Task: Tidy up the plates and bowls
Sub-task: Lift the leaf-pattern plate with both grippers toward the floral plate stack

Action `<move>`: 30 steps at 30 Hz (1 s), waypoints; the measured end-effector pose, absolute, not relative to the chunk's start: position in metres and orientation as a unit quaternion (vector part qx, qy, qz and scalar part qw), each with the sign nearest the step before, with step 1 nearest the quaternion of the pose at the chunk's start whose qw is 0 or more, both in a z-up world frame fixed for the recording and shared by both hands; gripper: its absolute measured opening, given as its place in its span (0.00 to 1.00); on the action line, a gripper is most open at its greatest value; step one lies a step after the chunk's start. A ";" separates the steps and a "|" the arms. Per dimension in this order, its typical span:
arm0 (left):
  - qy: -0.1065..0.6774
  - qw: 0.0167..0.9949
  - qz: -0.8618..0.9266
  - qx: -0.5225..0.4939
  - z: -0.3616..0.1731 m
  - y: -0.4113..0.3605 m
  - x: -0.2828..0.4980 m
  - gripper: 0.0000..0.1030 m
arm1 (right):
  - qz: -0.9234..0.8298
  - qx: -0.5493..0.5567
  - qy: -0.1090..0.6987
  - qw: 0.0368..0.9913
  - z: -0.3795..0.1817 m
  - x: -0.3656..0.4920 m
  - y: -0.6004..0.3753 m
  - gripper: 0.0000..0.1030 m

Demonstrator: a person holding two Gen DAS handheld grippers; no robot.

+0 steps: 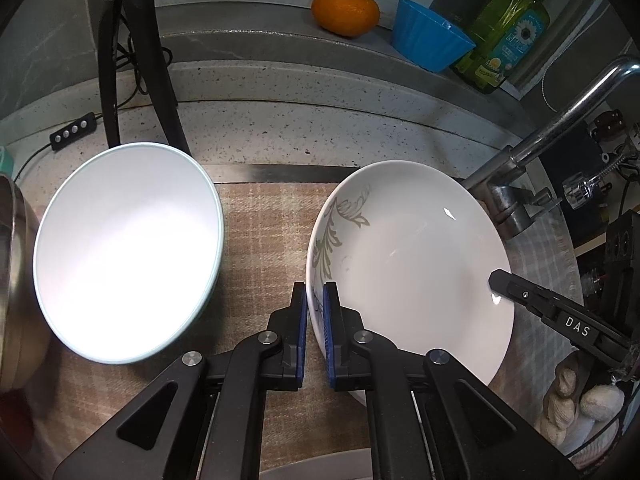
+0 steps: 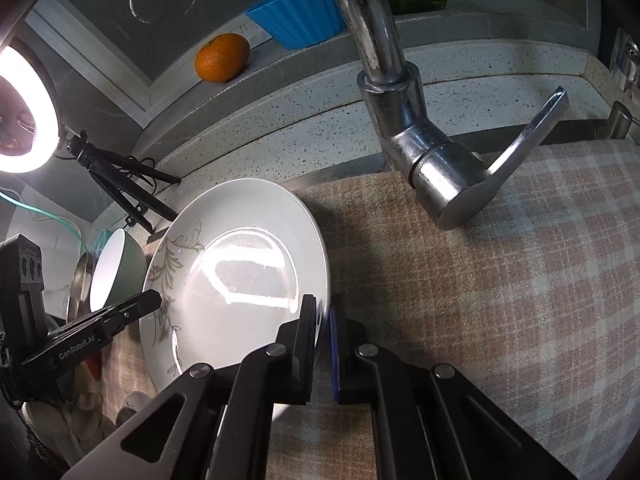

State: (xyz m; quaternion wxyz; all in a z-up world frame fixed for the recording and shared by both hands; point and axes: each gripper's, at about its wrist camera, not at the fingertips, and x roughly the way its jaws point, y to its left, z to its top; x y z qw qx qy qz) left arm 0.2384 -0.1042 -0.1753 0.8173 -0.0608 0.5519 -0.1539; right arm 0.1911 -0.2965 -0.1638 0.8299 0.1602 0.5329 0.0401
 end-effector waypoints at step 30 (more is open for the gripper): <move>0.527 0.830 -0.163 -0.085 -0.131 -0.065 0.179 0.06 | 0.058 0.155 0.515 0.841 -0.115 0.141 -0.262 0.06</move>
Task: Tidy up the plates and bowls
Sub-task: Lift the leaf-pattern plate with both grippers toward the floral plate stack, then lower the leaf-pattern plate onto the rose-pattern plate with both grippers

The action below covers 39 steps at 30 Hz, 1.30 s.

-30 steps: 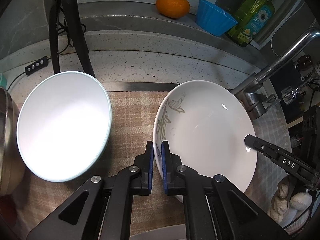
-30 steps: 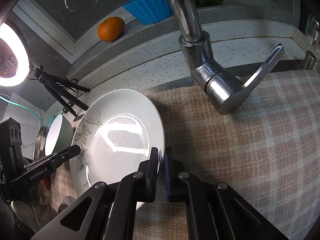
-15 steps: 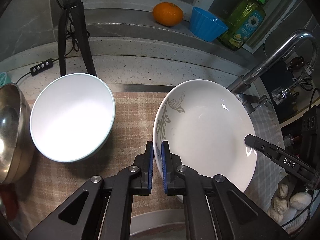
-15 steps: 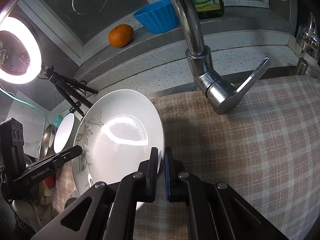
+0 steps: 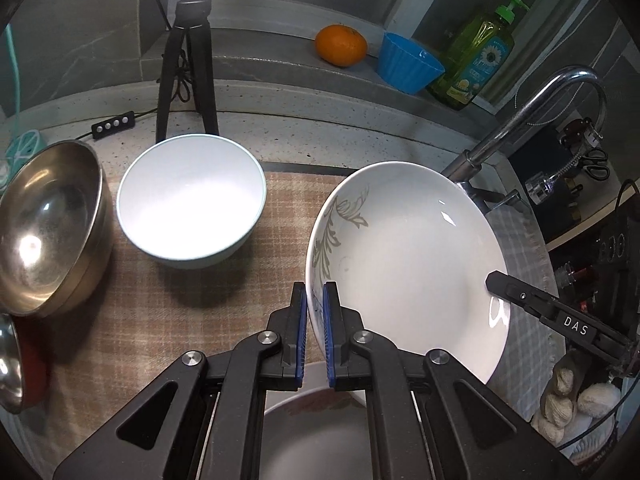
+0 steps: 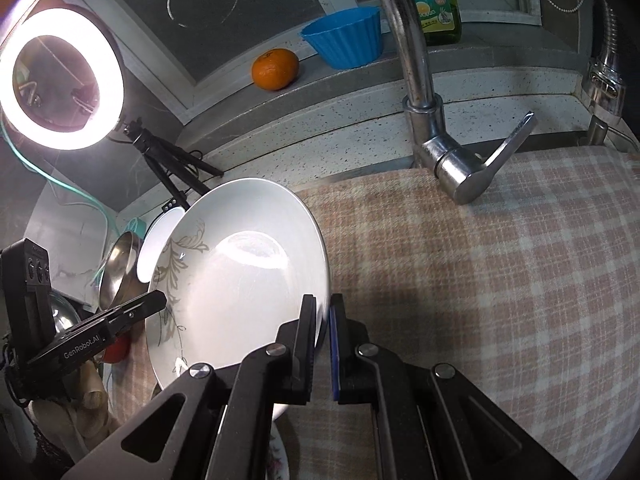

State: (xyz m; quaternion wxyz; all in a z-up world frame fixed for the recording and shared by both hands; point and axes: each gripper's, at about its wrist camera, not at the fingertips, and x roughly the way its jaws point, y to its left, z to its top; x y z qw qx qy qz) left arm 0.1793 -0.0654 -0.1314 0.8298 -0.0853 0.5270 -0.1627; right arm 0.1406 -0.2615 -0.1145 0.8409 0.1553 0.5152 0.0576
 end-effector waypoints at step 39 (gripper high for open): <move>0.551 0.814 -0.138 -0.124 -0.136 0.008 0.070 0.06 | 0.093 0.145 0.558 0.812 -0.137 0.039 -0.186 0.06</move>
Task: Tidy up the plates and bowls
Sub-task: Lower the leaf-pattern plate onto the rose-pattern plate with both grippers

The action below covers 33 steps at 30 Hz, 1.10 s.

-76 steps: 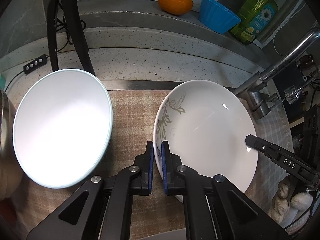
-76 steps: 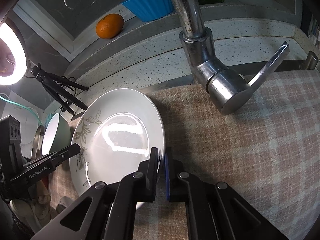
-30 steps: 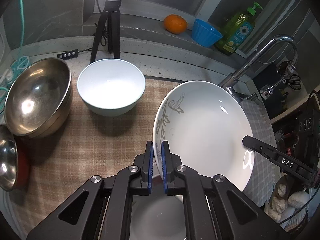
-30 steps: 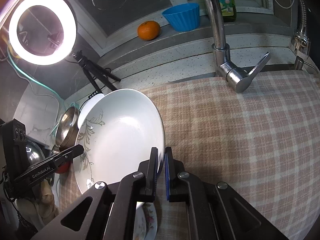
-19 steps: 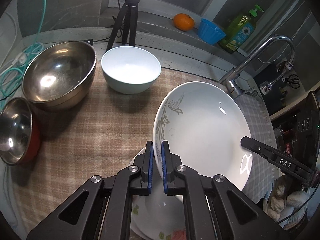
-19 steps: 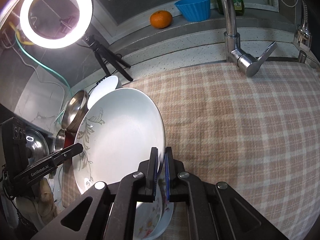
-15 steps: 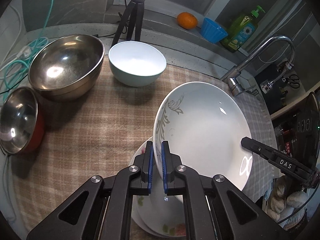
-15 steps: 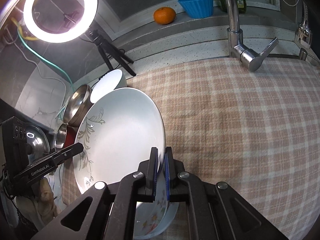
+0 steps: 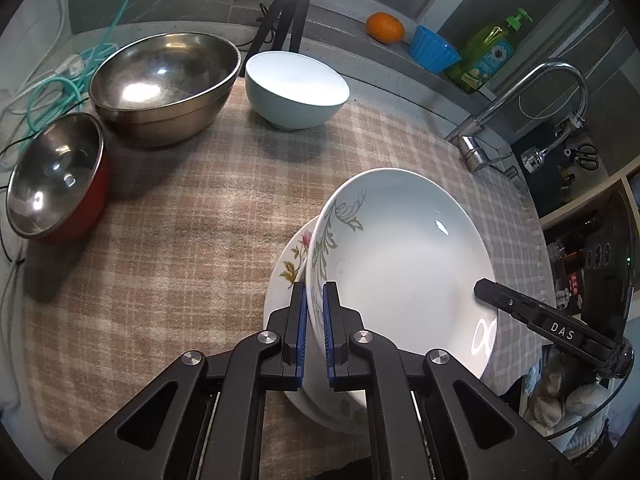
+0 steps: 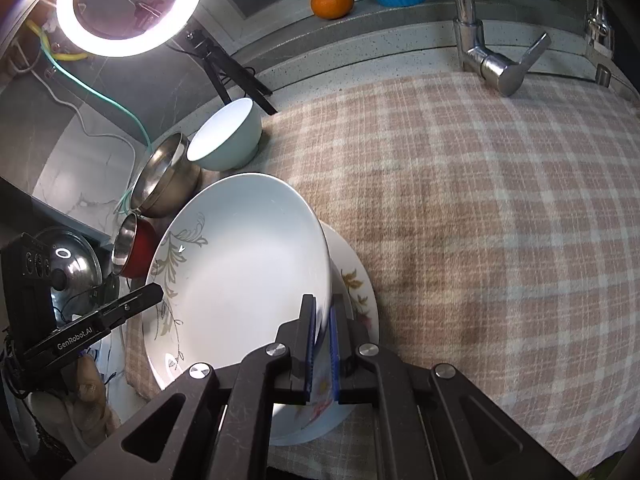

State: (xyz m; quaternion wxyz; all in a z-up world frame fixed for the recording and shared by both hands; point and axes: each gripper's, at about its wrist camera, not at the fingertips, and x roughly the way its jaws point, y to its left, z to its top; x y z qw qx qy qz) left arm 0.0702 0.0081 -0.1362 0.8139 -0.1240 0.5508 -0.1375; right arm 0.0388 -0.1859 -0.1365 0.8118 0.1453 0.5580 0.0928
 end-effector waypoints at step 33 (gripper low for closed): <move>0.571 0.801 -0.128 -0.126 -0.156 0.011 0.056 0.06 | 0.085 0.128 0.578 0.802 -0.158 0.029 -0.180 0.06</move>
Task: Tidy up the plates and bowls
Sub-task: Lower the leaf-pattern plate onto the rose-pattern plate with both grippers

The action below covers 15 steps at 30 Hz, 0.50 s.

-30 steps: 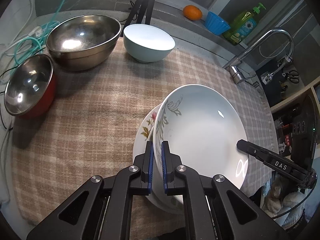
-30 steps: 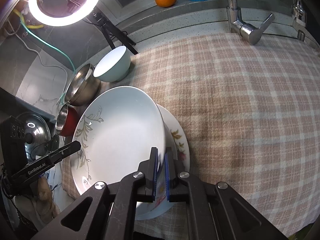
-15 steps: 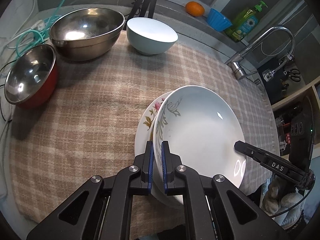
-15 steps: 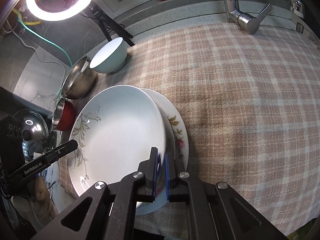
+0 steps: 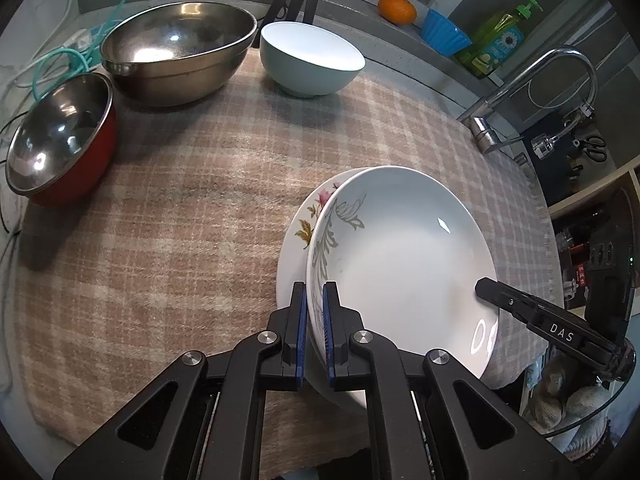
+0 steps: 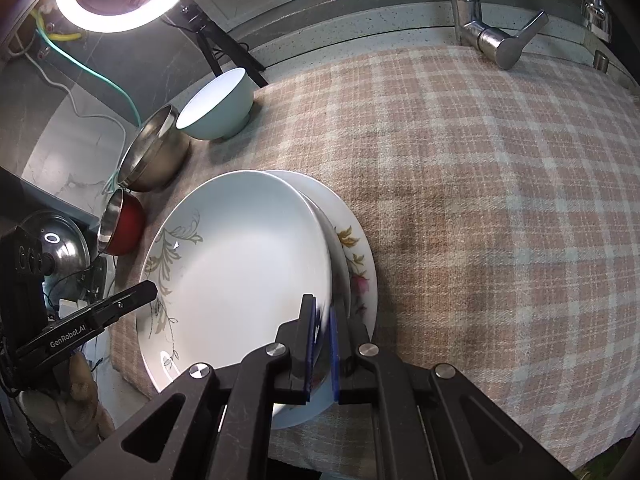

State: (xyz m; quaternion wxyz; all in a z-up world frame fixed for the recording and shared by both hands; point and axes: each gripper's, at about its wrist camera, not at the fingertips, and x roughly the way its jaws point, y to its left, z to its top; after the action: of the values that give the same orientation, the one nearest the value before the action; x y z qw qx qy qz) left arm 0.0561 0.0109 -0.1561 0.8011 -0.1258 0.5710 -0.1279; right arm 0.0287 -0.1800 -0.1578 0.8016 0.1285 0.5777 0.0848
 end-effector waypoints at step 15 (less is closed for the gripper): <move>0.571 0.801 -0.128 -0.129 -0.157 0.012 0.056 0.06 | 0.082 0.087 0.579 0.807 -0.154 0.027 -0.168 0.12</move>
State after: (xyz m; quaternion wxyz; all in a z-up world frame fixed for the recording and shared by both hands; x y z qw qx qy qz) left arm 0.0559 0.0125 -0.1571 0.8007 -0.1287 0.5709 -0.1279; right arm 0.0267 -0.1684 -0.1541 0.8067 0.0871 0.5786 0.0825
